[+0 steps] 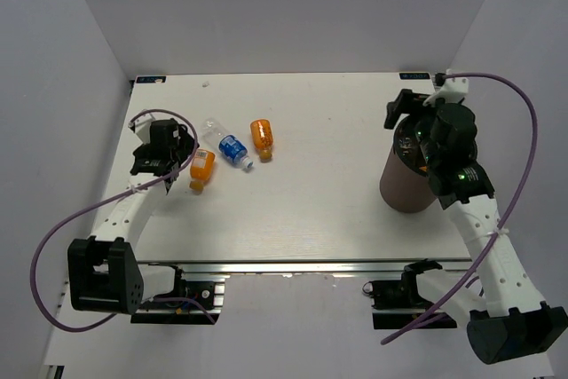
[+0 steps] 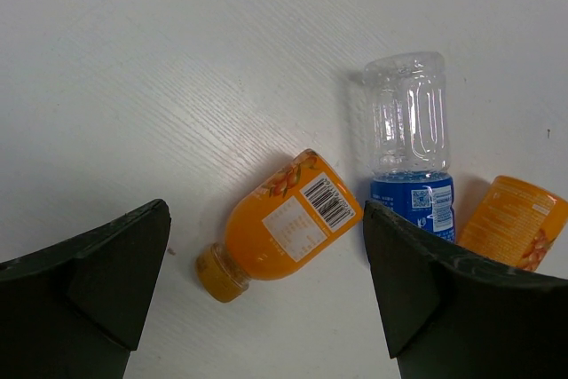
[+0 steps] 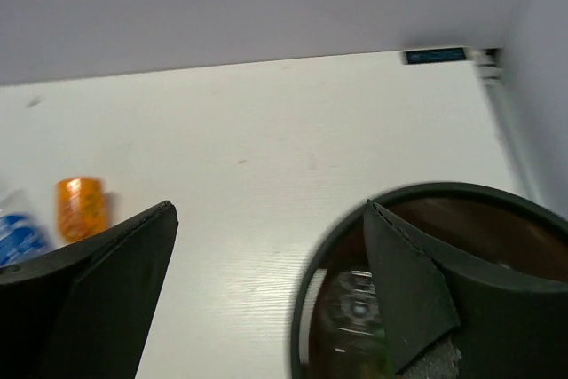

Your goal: Put the plastic bottles in the bin

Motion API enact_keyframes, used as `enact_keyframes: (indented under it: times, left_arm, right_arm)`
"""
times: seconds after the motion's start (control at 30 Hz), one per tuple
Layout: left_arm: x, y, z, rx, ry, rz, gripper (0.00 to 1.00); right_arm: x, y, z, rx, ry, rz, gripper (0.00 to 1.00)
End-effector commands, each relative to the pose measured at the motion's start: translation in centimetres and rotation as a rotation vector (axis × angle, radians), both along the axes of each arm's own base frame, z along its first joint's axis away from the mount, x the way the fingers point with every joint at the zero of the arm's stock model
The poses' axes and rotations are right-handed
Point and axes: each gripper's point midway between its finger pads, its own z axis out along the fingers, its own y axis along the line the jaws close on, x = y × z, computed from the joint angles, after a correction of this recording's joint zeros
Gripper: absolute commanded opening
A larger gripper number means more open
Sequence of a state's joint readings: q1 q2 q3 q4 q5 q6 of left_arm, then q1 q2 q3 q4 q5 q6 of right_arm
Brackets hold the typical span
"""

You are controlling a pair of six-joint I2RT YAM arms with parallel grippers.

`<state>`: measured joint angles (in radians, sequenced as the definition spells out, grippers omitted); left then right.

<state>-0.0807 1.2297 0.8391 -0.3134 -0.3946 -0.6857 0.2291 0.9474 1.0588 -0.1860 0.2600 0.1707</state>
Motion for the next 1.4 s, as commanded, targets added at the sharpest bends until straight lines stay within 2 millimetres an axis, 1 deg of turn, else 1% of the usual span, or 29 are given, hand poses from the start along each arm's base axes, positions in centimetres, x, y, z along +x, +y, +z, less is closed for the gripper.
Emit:
enact_keyframes:
  times: [0.0,0.03,0.07,0.1,0.13,0.17,0.2,0.23,0.27,0.3,0.4,0.53,0.6,0.8,0.93,1.07,1.1,1.13,1.2,1.23,1.33,1.37]
  left_arm:
    - [1.5,-0.7,0.9,0.014,-0.002,-0.064,0.98]
    - [1.7,-1.4,0.4,0.011,0.021,-0.122,0.98]
    - [2.1,-1.9,0.4,0.008,0.026,-0.153,0.98]
    - [2.3,-2.3,-0.8,0.004,0.061,-0.186,0.98]
    - [2.4,-3.1,-1.4,0.002,0.078,-0.246,0.98]
    - [2.4,-3.4,-1.8,0.000,0.089,-0.273,0.98]
    - [2.4,-3.6,-2.3,0.002,0.107,-0.291,0.98]
    - [2.3,-3.6,-3.2,0.008,0.133,-0.309,0.98]
    - [2.0,-3.8,-3.8,0.003,0.159,-0.317,0.98]
    - [2.0,-3.8,-4.0,-0.001,0.171,-0.316,0.98]
    - [2.0,-4.4,-4.8,-0.020,0.181,-0.345,0.98]
    - [1.8,-4.7,-6.3,-0.012,0.220,-0.389,0.98]
    - [1.7,-4.7,-7.3,-0.016,0.252,-0.397,0.98]
    - [1.6,-4.7,-9.1,-0.014,0.311,-0.404,0.98]
    - [1.4,-5.5,-10.3,-0.034,0.342,-0.446,0.98]
    - [1.2,-5.0,-11.0,-0.015,0.370,-0.428,0.98]
    - [1.3,-5.0,-10.9,-0.015,0.368,-0.425,0.96]
    - [1.3,-5.0,-10.9,-0.017,0.369,-0.424,0.89]
    - [1.4,-5.0,-10.6,-0.018,0.369,-0.421,0.80]
    - [1.5,-5.0,-10.6,-0.016,0.369,-0.418,0.71]
    - [1.4,-4.7,-10.3,-0.010,0.368,-0.405,0.61]
    - [1.4,-4.8,-9.9,-0.010,0.362,-0.405,0.58]
  right_arm:
    - [-0.2,5.6,1.8,-0.002,-0.028,0.232,0.89]
    - [-0.2,6.8,1.7,-0.004,-0.021,0.255,0.89]
    - [-0.1,7.5,1.8,-0.001,-0.019,0.267,0.90]
    - [0.5,8.2,1.0,0.001,0.004,0.274,0.89]
    - [0.6,9.3,1.0,0.012,0.002,0.300,0.89]
    - [0.8,10.0,0.7,0.031,0.011,0.320,0.89]
    - [1.2,10.7,-0.1,0.039,0.030,0.342,0.89]
    - [1.2,11.6,-0.5,0.053,0.039,0.385,0.89]
    - [1.4,12.1,-0.4,0.060,0.034,0.405,0.89]
    - [1.7,12.6,-1.0,0.065,0.051,0.420,0.89]
    - [2.4,12.9,-2.0,0.059,0.075,0.421,0.89]
    - [2.8,13.2,-3.0,0.051,0.086,0.433,0.89]
    - [2.9,13.3,-3.4,0.043,0.092,0.435,0.89]
    - [3.0,12.9,-4.6,0.035,0.109,0.415,0.89]
    - [2.8,13.0,-5.2,0.033,0.118,0.422,0.89]
    - [2.7,13.2,-5.7,0.037,0.131,0.432,0.89]
    - [2.6,13.2,-5.8,0.036,0.134,0.432,0.89]
    - [2.6,13.2,-6.0,0.040,0.138,0.431,0.89]
    - [2.6,13.1,-6.1,0.039,0.142,0.429,0.89]
    - [2.5,13.0,-6.3,0.040,0.147,0.428,0.89]
    - [2.2,13.0,-6.8,0.042,0.164,0.426,0.89]
    - [2.2,13.0,-6.8,0.044,0.164,0.428,0.89]
